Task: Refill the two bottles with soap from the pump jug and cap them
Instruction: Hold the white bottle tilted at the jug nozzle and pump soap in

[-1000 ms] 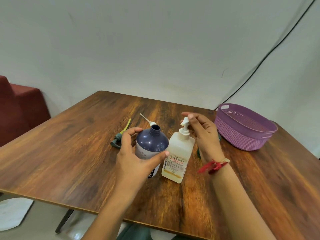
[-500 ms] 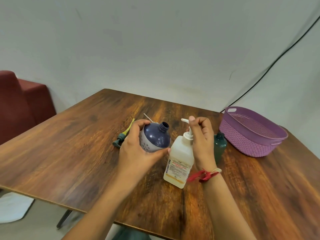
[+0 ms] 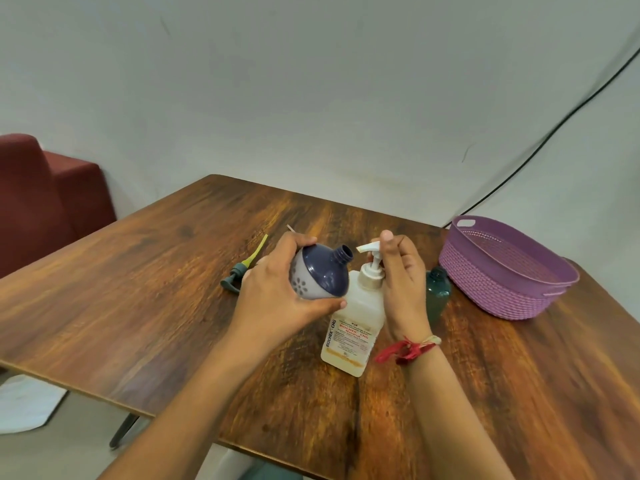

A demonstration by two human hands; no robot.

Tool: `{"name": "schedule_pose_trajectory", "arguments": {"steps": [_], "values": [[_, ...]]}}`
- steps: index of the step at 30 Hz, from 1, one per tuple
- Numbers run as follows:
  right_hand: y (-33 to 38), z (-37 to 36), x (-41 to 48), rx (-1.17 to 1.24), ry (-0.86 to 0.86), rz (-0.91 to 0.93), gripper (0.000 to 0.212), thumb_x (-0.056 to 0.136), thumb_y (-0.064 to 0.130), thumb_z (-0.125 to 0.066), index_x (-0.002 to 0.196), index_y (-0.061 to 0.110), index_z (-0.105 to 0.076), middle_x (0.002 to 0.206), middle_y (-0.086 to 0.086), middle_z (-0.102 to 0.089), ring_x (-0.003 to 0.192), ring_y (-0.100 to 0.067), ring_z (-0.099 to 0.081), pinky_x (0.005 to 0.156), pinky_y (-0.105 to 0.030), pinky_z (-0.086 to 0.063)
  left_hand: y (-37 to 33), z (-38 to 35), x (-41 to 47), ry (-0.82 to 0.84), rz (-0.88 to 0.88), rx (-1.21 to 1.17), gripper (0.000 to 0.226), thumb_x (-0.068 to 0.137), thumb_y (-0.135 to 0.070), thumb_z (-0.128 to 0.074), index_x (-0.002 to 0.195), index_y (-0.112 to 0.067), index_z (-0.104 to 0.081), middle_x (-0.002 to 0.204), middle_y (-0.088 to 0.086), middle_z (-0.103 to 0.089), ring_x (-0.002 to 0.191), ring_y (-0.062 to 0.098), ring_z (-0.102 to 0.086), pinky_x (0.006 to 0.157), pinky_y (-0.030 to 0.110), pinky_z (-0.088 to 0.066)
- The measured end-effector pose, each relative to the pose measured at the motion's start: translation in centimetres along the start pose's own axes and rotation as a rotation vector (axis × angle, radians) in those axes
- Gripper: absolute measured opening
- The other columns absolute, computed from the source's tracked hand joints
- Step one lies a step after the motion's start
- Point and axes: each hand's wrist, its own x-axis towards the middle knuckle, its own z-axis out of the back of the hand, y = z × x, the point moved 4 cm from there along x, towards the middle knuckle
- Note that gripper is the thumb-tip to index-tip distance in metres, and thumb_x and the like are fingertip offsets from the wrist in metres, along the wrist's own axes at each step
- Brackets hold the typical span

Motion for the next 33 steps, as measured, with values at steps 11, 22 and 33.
{"name": "schedule_pose_trajectory", "arguments": {"steps": [11, 22, 33], "values": [[0.2, 0.2, 0.8, 0.077, 0.138, -0.060, 0.029, 0.092, 0.017, -0.054, 0.064, 0.022, -0.055, 0.064, 0.004, -0.051, 0.058, -0.005, -0.046, 0.056, -0.016, -0.040, -1.4, 0.2, 0.6, -0.024, 0.004, -0.006, 0.086, 0.047, -0.063, -0.075, 0.124, -0.033, -0.053, 0.133, -0.005, -0.044, 0.122, 0.009, -0.044, 0.098, 0.035, -0.044], [4.1, -0.4, 2.8, -0.390, 0.516, -0.249, 0.025, 0.088, 0.039, -0.059, 0.109, 0.026, -0.058, 0.107, 0.003, -0.066, 0.096, -0.006, -0.063, 0.078, -0.022, -0.050, -0.9, 0.9, 1.5, 0.082, 0.005, -0.139, 0.097, 0.046, -0.055, -0.083, 0.127, -0.035, -0.033, 0.116, -0.008, -0.056, 0.105, 0.009, -0.057, 0.085, 0.030, -0.054], [3.8, -1.7, 2.1, -0.527, 0.616, 0.058, 0.016, 0.083, 0.009, -0.069, 0.098, 0.015, -0.070, 0.091, 0.009, -0.070, 0.085, 0.002, -0.065, 0.072, -0.012, -0.048, 1.1, 1.7, 2.3, 0.190, 0.029, -0.182, 0.084, 0.044, -0.056, -0.085, 0.115, -0.036, -0.045, 0.111, -0.019, -0.056, 0.102, -0.002, -0.055, 0.077, 0.014, -0.044]]}}
